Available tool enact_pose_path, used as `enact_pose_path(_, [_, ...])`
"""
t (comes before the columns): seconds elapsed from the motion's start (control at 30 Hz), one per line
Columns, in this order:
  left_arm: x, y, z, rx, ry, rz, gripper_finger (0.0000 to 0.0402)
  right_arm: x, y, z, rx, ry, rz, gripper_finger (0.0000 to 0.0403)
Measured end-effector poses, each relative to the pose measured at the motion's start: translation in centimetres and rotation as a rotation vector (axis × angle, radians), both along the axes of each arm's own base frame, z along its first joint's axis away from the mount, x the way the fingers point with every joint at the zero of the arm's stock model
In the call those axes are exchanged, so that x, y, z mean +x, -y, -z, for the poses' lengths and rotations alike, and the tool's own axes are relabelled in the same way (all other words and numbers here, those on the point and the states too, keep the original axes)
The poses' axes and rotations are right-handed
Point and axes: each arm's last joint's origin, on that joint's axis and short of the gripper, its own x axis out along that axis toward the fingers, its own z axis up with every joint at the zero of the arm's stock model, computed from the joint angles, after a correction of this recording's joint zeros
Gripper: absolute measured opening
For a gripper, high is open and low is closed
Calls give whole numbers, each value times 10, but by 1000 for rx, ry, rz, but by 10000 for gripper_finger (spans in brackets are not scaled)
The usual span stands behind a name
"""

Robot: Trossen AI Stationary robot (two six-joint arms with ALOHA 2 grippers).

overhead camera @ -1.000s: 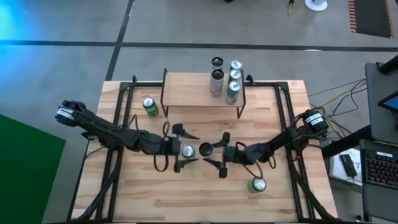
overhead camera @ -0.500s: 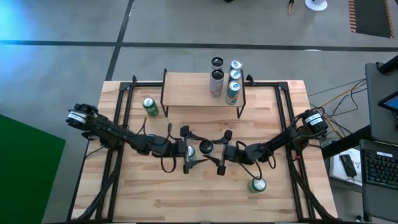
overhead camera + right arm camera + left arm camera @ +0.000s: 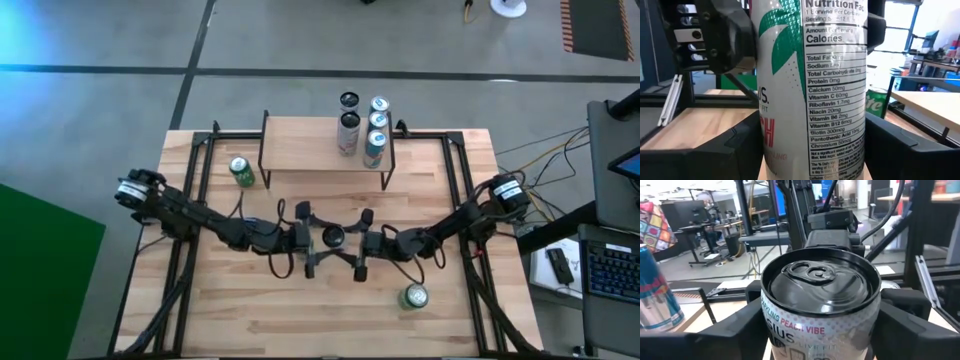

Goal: Sort soda cans
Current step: Put the white-pink soda can on the shelf and align it with other white-pink soda cans

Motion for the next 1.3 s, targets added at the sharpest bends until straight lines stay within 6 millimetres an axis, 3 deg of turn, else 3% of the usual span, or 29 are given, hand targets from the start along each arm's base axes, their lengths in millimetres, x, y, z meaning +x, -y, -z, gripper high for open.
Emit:
enact_pose_path(0.2, [1,-2,-4,-9,13,3,237,-6,2,-6,13,8,-4,261])
enact_pose_path(0.37, [4,-15,-3,7,-8,-32,243,-6,9,-8,89,-51,17,296])
enact_pose_path(0.53, [12,-40,-9,27,-75,-106,244,-15,17,-17,147,-88,149,340])
enact_pose_path(0.67, [22,-61,-22,37,-129,-159,244,-33,23,-28,191,-123,278,350])
enact_pose_path(1.07, [41,-126,-94,-21,-50,-159,244,-74,31,-33,298,-141,338,336])
enact_pose_path(1.3, [45,-162,-79,-34,-109,-235,244,-89,28,-36,287,-122,328,336])
